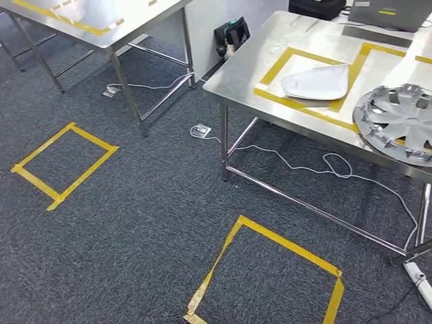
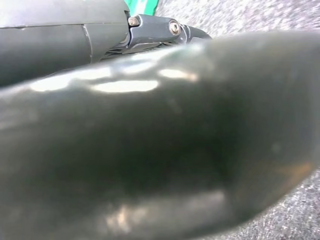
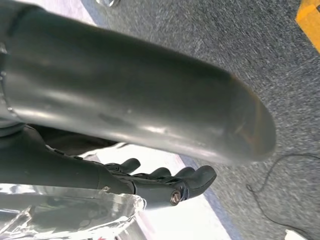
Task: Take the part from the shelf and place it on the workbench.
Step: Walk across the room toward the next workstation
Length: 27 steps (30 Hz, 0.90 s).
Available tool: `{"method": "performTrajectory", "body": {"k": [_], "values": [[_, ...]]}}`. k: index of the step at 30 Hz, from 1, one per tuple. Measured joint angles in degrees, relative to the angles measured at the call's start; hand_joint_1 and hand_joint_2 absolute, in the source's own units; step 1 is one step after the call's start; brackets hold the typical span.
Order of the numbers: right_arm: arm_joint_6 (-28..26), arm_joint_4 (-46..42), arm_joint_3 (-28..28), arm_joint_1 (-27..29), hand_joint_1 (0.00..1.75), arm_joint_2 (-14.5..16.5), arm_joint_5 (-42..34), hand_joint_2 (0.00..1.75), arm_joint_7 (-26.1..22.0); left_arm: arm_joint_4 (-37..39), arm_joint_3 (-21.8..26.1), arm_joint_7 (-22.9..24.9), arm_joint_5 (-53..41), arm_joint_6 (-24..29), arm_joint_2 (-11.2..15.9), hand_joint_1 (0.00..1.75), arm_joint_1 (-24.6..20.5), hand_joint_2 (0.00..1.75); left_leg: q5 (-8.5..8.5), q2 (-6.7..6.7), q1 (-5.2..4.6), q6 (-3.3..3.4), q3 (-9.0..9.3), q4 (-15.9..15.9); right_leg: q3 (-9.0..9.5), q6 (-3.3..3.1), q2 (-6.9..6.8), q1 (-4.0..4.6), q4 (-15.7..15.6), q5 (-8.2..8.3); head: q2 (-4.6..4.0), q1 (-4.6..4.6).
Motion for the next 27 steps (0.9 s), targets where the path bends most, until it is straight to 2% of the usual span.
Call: {"method": "performTrajectory", "body": {"k": [1,2,4,5,6,7,8,9,10,11,13,14,15,16,17,18,20,21,22,24,25,27], "values": [[0.0,0.1,-0.1,-0.1,0.0,0.0,-0.1,0.0,-0.1,0.0,0.0,0.1,0.0,0.1,0.0,0.0,0.1,0.0,0.87,0.19,0.11,-0.07,0.47,-0.6,-0.02,0.02,-0.83,0.0,0.0,-0.02,0.0,-0.01],[0.0,0.1,-0.1,-0.2,0.0,0.0,-0.2,0.0,-0.3,0.0,0.0,0.1,-0.1,0.2,0.0,0.0,0.2,0.0,2.59,0.59,0.2,-0.08,2.06,-3.3,0.0,0.08,-1.58,-0.02,0.0,-0.06,0.0,-0.02],[-0.1,0.2,-0.3,-0.4,0.0,0.0,-0.3,0.0,-0.6,0.0,0.0,0.2,-0.2,0.5,0.0,0.0,0.2,0.0,5.83,3.21,0.1,-0.04,6.55,-11.2,0.11,0.51,-2.88,0.13,0.1,-0.22,0.0,-0.05],[-0.1,0.2,-0.4,-0.4,0.0,0.0,-0.3,0.0,-0.7,0.0,0.0,0.3,-0.3,0.6,-0.1,0.0,0.1,0.0,6.69,4.36,0.01,0.25,8.16,-14.2,0.08,0.85,-3.46,0.31,0.1,-0.36,0.0,-0.02],[-0.1,0.2,-0.5,-0.4,0.0,0.0,-0.4,0.0,-0.7,0.0,0.0,0.3,-0.4,0.7,-0.1,0.0,0.0,0.0,6.9,5.06,-0.1,0.62,8.98,-15.8,0.13,1.2,-4.0,0.48,0.1,-0.47,0.0,0.04],[0.0,0.2,-0.6,-0.5,0.0,0.0,-0.4,0.0,-0.8,0.0,0.1,0.4,-0.4,0.9,-0.1,0.0,-0.1,0.0,6.72,4.92,-0.24,1.07,9.08,-16.3,0.24,1.55,-4.56,0.64,0.0,-0.59,0.0,0.11],[0.0,0.2,-0.6,-0.6,0.0,0.0,-0.4,0.0,-0.8,0.0,0.1,0.5,-0.5,1.0,-0.2,0.0,0.0,0.0,6.82,4.08,-0.22,1.6,9.03,-16.3,0.57,1.82,-5.13,0.59,-0.2,-0.7,0.0,0.19],[0.1,0.2,-0.7,-0.7,0.0,0.0,-0.4,0.0,-0.8,0.0,0.1,0.6,-0.5,1.1,-0.2,0.0,0.1,0.0,6.87,3.42,-0.19,1.97,9.02,-16.3,0.8,2.12,-4.98,0.48,0.0,-0.94,0.0,0.23],[0.1,0.2,-0.8,-0.8,0.0,0.0,-0.4,0.0,-0.8,0.0,0.1,0.6,-0.5,1.1,-0.2,0.0,0.2,0.0,6.98,2.82,-0.14,2.33,9.0,-16.4,0.69,2.39,-4.02,0.36,0.8,-1.69,0.0,0.28],[0.2,0.3,-0.8,-0.8,0.0,0.0,-0.5,0.0,-0.8,0.0,0.1,0.7,-0.5,1.2,-0.2,0.0,0.2,0.0,7.17,2.2,-0.06,2.73,8.92,-16.4,-0.09,2.61,-2.45,0.25,2.9,-3.22,0.0,0.38],[0.2,0.4,-0.9,-0.6,0.0,0.0,-0.5,0.0,-0.8,0.0,0.1,0.7,-0.5,1.3,-0.2,0.0,0.0,0.0,7.48,0.88,-0.08,3.37,8.55,-16.4,-3.48,2.82,0.79,0.18,10.3,-7.66,0.0,0.58],[0.3,0.5,-0.9,-0.5,0.0,0.0,-0.5,0.0,-0.9,0.0,0.1,0.7,-0.5,1.3,-0.2,0.0,-0.1,0.0,7.61,0.07,-0.18,3.6,8.34,-16.4,-5.43,2.8,1.48,0.19,14.4,-9.58,0.0,0.62],[0.3,0.6,-0.9,-0.4,0.0,0.0,-0.5,0.0,-0.9,0.0,0.1,0.7,-0.5,1.4,-0.2,0.0,-0.1,0.0,7.73,-0.76,-0.28,3.69,8.19,-16.4,-6.72,2.7,1.75,0.24,17.0,-10.38,0.0,0.62],[0.3,0.6,-0.9,-0.4,0.0,0.0,-0.6,0.0,-0.9,0.0,0.1,0.7,-0.5,1.4,-0.2,0.0,0.0,0.0,7.83,-1.63,-0.35,3.7,8.13,-16.4,-7.01,2.5,1.88,0.31,17.5,-9.93,0.0,0.61],[0.4,0.7,-0.9,-0.4,0.0,0.0,-0.6,0.0,-0.9,0.0,0.1,0.7,-0.5,1.4,-0.2,0.0,0.1,0.0,7.93,-2.52,-0.38,3.64,8.12,-16.4,-6.21,2.26,2.07,0.38,15.7,-8.42,0.0,0.61],[0.4,0.7,-0.9,-0.5,0.0,0.0,-0.6,0.0,-0.9,0.0,0.1,0.7,-0.5,1.4,-0.2,0.0,0.2,0.0,8.04,-3.37,-0.37,3.51,8.16,-16.4,-4.38,1.96,2.66,0.44,11.9,-6.2,0.0,0.61],[0.5,0.7,-0.9,-0.5,0.0,-0.1,-0.6,0.0,-0.8,0.0,0.2,0.7,-0.6,1.4,-0.3,0.0,0.1,0.0,8.24,-4.97,-0.38,3.11,8.11,-16.3,-0.47,1.41,5.29,0.5,3.7,-2.65,0.0,0.59],[0.6,0.7,-0.9,-0.6,0.0,-0.1,-0.5,0.0,-0.8,0.0,0.2,0.8,-0.7,1.5,-0.3,0.0,0.0,0.0,8.34,-5.65,-0.38,2.82,7.97,-16.3,0.68,1.22,6.22,0.56,1.2,-1.83,0.0,0.57],[0.8,0.7,-0.9,-0.7,0.0,-0.2,-0.5,0.0,-0.8,0.0,0.2,0.9,-0.9,1.6,-0.3,0.0,0.1,0.0,8.46,-6.3,-0.32,2.47,7.82,-16.3,1.12,1.05,6.63,0.69,0.1,-1.62,0.0,0.54],[1.0,0.7,-0.9,-0.8,0.0,-0.2,-0.5,0.0,-0.8,0.0,0.2,1.3,-1.5,2.1,-0.3,0.0,0.3,0.0,8.74,-7.31,-0.1,1.72,7.54,-16.4,1.39,0.51,5.37,0.79,-0.3,-1.24,0.0,0.55],[1.0,0.7,-0.9,-0.9,0.0,-0.2,-0.5,0.0,-0.8,0.0,0.1,1.5,-1.8,2.4,-0.4,0.0,0.4,0.0,8.43,-6.58,-0.1,1.44,7.28,-16.0,1.6,0.16,4.71,0.75,-0.6,-0.93,0.0,0.5],[1.0,0.7,-0.9,-0.7,0.0,-0.3,-0.4,0.0,-0.8,0.0,0.1,1.7,-2.3,2.9,-0.6,0.0,0.4,0.0,5.66,-3.38,-0.19,1.0,5.38,-12.1,1.97,-0.35,3.1,0.54,-1.2,-0.31,0.0,0.25]]}}
